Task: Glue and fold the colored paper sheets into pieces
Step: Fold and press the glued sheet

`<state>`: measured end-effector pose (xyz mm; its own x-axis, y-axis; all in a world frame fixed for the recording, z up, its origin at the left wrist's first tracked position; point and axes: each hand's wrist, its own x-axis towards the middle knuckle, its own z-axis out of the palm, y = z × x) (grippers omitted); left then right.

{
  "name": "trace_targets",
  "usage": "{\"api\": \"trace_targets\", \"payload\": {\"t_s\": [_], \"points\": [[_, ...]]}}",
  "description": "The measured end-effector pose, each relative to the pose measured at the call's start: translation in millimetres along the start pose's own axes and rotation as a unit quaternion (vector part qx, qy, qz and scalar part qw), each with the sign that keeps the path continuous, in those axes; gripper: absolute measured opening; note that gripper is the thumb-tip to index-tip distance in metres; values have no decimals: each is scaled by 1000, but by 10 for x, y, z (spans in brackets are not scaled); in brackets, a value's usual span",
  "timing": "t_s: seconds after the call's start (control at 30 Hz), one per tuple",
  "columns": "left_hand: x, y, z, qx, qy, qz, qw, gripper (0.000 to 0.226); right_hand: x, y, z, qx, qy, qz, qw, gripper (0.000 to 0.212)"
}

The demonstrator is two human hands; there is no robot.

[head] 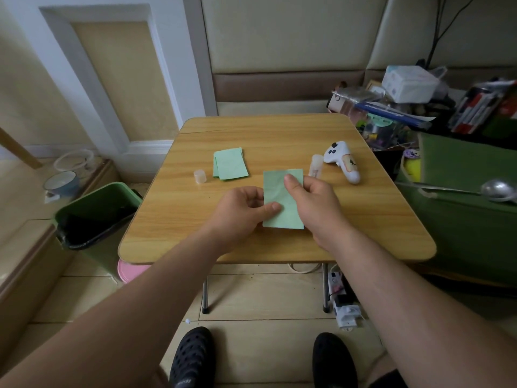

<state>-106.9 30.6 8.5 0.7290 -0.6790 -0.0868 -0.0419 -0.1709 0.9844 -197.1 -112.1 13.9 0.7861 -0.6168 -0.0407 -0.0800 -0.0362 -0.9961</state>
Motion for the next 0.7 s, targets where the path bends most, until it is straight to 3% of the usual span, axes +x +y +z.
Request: {"api": "trace_targets", "payload": {"t_s": [0.1,0.27,0.47,0.57,0.7], "points": [[-24,9,40,19,0,22,1000,18,-7,3,38,-65,47,-55,995,61],[-104,165,169,-151,36,28,987,23,-65,-44,74,-155,64,-165,972,53],[-60,148,194,11,169,122,978,38,-79,-81,163,-220,84,-223,946,54],[-38,145,121,80,167,155,970,43,-54,-123,111,-224,107,-234,940,54],[-67,99,123,11,116,106,988,44,-53,-134,63,-232,136,-234,934,53]]}}
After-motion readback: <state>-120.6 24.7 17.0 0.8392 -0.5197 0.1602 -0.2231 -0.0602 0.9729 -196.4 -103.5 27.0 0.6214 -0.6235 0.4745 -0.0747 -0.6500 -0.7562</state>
